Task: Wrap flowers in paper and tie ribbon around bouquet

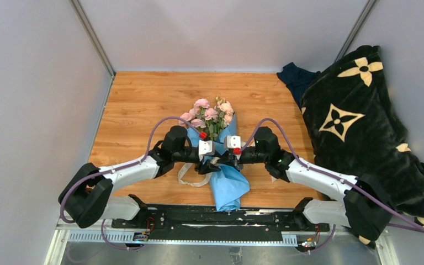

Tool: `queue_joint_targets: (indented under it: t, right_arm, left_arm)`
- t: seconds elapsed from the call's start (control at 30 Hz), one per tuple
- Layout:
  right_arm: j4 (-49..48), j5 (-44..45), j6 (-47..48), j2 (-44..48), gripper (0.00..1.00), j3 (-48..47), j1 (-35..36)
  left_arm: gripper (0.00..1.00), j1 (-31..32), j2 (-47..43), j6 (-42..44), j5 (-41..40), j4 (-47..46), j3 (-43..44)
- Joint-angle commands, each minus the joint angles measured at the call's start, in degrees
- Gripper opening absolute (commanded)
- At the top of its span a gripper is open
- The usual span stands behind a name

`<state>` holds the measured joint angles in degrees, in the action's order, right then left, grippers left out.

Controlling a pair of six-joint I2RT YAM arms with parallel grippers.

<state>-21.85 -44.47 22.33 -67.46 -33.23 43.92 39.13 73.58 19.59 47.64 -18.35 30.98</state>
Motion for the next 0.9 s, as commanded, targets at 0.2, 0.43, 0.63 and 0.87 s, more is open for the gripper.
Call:
queue_joint_targets:
  t: [0.2, 0.43, 0.63, 0.87]
  right_arm:
    - [-4.66, -6.00, -1.15, -0.38, 0.00, 0.01, -3.04]
    - [-5.23, -3.04, -5.39, -0.76, 0.15, 0.26, -3.39]
    - [8.31, 10.26, -16.14, 5.77, 0.42, -3.31, -3.99]
    - [2.16, 18.24, -26.16, 11.88, 0.55, 0.40, 1.88]
  left_arm:
    - [0.43, 0.23, 3.28, -5.01, -6.95, -14.73, -3.10]
    - [0.00, 0.57, 3.31, -5.92, -8.22, -16.27, -4.19]
    - [0.00, 0.59, 1.87, -6.06, -13.37, -16.41, -5.71]
    - [0.00, 0.59, 0.64, -4.29, -13.68, -16.37, -6.50]
